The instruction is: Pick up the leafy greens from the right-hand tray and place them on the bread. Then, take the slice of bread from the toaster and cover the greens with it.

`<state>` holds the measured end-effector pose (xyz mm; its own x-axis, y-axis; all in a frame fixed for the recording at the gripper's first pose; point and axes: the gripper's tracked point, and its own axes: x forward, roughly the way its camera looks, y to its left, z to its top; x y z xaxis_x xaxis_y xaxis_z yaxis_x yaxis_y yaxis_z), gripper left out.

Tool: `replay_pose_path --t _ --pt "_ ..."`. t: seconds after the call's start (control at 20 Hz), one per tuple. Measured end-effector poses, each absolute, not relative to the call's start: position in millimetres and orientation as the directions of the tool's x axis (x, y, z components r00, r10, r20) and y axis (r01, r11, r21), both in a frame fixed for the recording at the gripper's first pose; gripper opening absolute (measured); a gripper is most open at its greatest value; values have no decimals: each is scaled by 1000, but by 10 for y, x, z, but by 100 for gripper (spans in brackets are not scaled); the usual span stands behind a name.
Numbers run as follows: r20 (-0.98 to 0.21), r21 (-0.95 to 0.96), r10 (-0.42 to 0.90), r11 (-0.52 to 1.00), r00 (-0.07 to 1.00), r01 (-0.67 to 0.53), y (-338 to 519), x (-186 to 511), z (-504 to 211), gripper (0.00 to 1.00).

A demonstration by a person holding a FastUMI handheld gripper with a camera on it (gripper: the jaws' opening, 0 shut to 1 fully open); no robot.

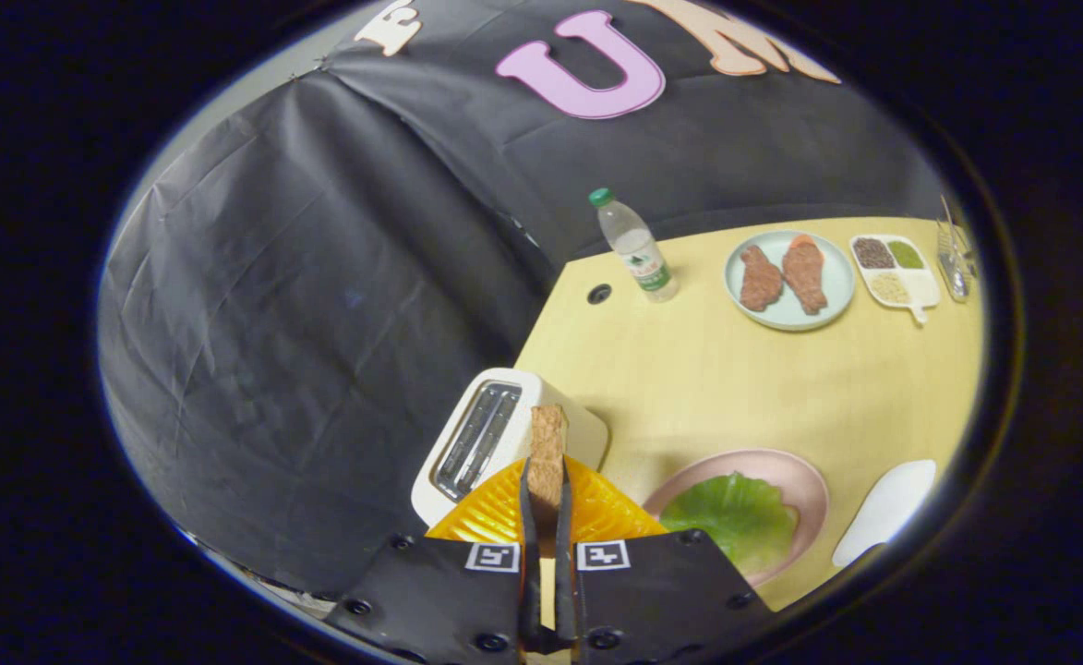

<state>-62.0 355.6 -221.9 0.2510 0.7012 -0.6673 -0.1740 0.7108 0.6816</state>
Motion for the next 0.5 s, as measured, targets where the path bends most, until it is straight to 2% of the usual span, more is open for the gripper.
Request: replay_pose_path --t 0.5 --pt "-739 646 643 761 199 -58 3083 -876 -2808 9"
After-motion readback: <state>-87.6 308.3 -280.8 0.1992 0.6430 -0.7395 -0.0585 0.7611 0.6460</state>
